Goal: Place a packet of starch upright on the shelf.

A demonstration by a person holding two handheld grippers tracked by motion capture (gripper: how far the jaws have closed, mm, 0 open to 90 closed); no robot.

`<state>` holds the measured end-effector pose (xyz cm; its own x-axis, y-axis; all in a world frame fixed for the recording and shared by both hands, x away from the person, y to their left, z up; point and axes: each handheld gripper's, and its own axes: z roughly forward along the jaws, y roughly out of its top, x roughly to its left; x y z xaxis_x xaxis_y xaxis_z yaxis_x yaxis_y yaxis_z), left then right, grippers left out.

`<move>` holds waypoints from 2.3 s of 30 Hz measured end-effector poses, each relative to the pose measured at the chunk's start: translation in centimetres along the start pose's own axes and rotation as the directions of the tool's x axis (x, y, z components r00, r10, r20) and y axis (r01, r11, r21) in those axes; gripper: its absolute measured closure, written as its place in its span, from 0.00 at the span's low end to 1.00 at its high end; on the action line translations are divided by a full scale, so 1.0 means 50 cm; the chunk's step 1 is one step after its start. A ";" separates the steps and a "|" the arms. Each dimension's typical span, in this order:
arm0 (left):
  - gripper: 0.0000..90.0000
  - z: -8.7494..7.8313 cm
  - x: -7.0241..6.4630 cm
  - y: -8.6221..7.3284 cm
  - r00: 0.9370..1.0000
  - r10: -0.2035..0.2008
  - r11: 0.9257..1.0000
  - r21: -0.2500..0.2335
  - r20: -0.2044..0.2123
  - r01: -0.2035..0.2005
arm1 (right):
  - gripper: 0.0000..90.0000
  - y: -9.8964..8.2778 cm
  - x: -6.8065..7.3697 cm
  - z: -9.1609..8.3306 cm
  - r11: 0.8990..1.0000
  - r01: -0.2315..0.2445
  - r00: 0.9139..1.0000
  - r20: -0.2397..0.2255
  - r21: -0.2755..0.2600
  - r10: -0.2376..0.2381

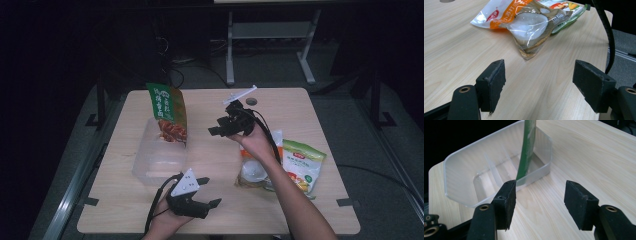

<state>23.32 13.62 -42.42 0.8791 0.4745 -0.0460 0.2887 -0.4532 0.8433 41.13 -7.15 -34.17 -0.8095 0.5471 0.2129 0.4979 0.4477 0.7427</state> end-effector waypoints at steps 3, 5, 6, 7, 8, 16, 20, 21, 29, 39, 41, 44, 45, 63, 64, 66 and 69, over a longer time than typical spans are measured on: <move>0.28 0.001 0.000 0.000 1.000 -0.011 1.000 -0.005 0.001 0.011 | 0.46 -0.013 -0.005 -0.014 1.000 -0.009 1.000 0.006 0.002 0.009; 0.28 0.002 0.002 0.000 1.000 -0.013 1.000 -0.005 -0.002 0.013 | 0.45 -0.022 -0.009 -0.024 1.000 -0.018 1.000 0.013 0.005 0.018; 0.28 0.002 0.002 0.000 1.000 -0.013 1.000 -0.006 -0.003 0.013 | 0.45 -0.030 -0.013 -0.031 1.000 -0.020 1.000 0.016 0.007 0.020; 0.28 0.002 0.002 0.000 1.000 -0.013 1.000 -0.005 -0.003 0.013 | 0.45 -0.034 -0.015 -0.034 1.000 -0.021 1.000 0.020 0.004 0.021; 0.28 0.003 0.004 0.001 1.000 -0.004 1.000 -0.003 -0.004 0.004 | 0.44 -0.038 -0.016 -0.038 1.000 -0.024 0.999 0.023 0.007 0.024; 0.28 0.015 0.004 0.005 1.000 -0.020 1.000 0.011 0.005 0.020 | 0.42 -0.082 -0.035 -0.084 0.998 -0.068 0.997 0.048 0.009 0.067; 0.28 0.027 0.005 0.011 1.000 -0.023 1.000 0.017 0.009 0.023 | 0.41 -0.103 -0.044 -0.108 0.997 -0.080 0.995 0.056 0.007 0.079; 0.28 0.031 0.005 0.012 1.000 -0.024 1.000 0.017 0.010 0.024 | 0.40 -0.108 -0.046 -0.114 0.996 -0.085 0.995 0.062 0.009 0.084; 0.29 0.060 0.007 0.027 1.000 -0.020 0.999 0.047 0.015 0.019 | 0.37 -0.151 -0.062 -0.151 0.991 -0.127 0.988 0.089 0.029 0.124; 0.31 0.117 0.005 0.052 0.999 -0.028 0.997 0.070 0.023 0.027 | 0.36 -0.211 -0.089 -0.191 0.982 -0.184 0.976 0.129 0.041 0.177; 0.32 0.131 0.005 0.058 1.000 -0.021 0.997 0.081 0.021 0.019 | 0.36 -0.221 -0.095 -0.196 0.981 -0.188 0.974 0.136 0.050 0.180; 0.34 0.152 0.005 0.065 1.000 -0.025 0.997 0.079 0.016 0.024 | 0.36 -0.235 -0.103 -0.202 0.976 -0.211 0.969 0.144 0.057 0.201; 0.34 0.157 0.006 0.068 1.000 -0.025 0.996 0.089 0.015 0.024 | 0.36 -0.241 -0.107 -0.203 0.975 -0.214 0.968 0.148 0.058 0.203; 0.41 0.232 0.027 0.077 0.998 -0.059 0.987 0.148 0.002 0.058 | 0.35 -0.303 -0.171 -0.179 0.939 -0.326 0.936 0.179 0.112 0.303; 0.41 0.233 0.027 0.077 0.998 -0.065 0.987 0.151 0.002 0.064 | 0.35 -0.304 -0.173 -0.172 0.934 -0.334 0.934 0.176 0.123 0.311; 0.41 0.237 0.029 0.076 0.998 -0.066 0.986 0.152 0.003 0.065 | 0.38 -0.303 -0.177 -0.160 0.927 -0.346 0.932 0.169 0.143 0.322; 0.42 0.243 0.030 0.075 0.996 -0.087 0.984 0.160 0.010 0.084 | 0.44 -0.300 -0.181 -0.145 0.924 -0.352 0.932 0.147 0.150 0.332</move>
<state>30.33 3.44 -45.85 0.8545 0.5045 -0.1240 0.4185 -0.5269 0.7398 38.74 -23.95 -42.62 -0.5436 0.7621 0.3517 0.7919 0.3269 0.5158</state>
